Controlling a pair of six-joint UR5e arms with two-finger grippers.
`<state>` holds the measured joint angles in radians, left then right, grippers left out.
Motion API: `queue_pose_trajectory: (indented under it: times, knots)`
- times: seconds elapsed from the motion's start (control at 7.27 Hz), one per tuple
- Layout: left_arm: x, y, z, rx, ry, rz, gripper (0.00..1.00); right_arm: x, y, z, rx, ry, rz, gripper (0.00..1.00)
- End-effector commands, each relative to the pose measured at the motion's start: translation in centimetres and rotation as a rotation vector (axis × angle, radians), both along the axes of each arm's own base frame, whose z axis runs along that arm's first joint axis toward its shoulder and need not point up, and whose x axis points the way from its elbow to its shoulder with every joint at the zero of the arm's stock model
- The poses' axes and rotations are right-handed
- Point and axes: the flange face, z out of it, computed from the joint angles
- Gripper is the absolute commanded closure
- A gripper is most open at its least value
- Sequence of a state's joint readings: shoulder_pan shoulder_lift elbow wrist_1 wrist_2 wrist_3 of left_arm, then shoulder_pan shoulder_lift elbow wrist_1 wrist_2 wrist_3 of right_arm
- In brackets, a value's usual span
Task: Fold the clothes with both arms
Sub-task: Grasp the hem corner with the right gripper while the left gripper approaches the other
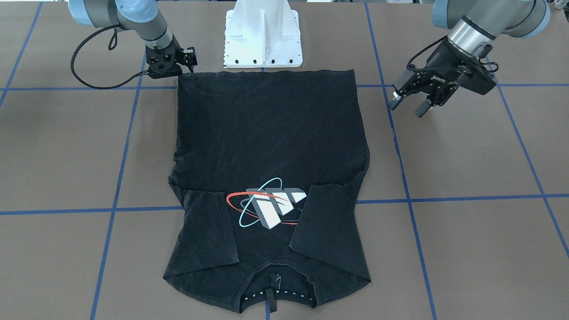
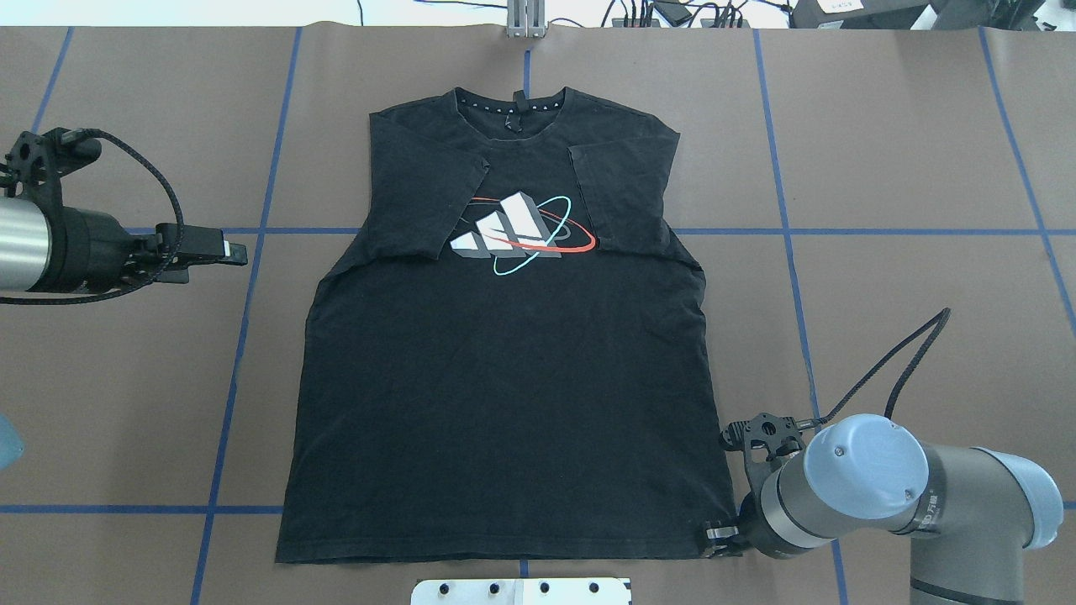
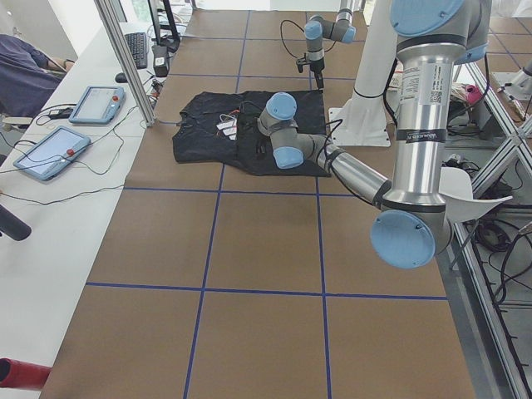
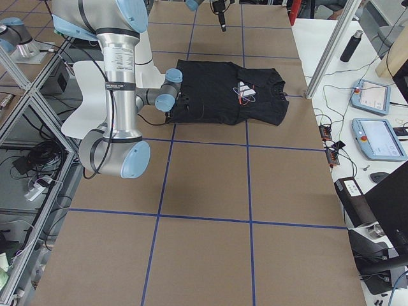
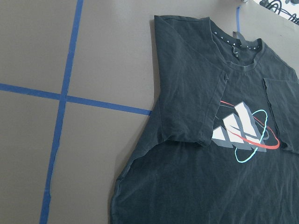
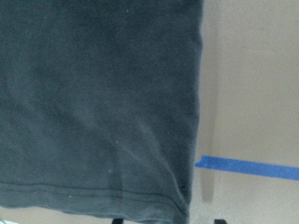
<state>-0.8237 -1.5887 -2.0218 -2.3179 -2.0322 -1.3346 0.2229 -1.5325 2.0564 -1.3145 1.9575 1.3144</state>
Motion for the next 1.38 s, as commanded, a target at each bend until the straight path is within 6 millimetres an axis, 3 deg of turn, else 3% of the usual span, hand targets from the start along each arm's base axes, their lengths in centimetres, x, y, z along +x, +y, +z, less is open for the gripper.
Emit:
queue_pose_trajectory:
  times: [0.0, 0.69, 1.1, 1.24]
  knots:
    - [-0.01, 0.02, 0.05, -0.001, -0.001, 0.000, 0.00, -0.50, 0.02, 1.13, -0.006, 0.022, -0.005, 0.33]
    - [-0.01, -0.01, 0.34, -0.005, -0.005, -0.001, 0.00, -0.25, -0.80, 0.96, -0.010, 0.019, 0.009, 0.45]
    - [0.02, -0.04, 0.29, -0.005, -0.005, -0.001, 0.00, -0.62, -0.75, 1.20, -0.012, 0.029, 0.007, 0.45]
    - [0.04, -0.06, 0.21, -0.004, -0.004, -0.001, 0.00, -0.66, -0.75, 1.12, -0.012, 0.027, 0.006, 0.59]
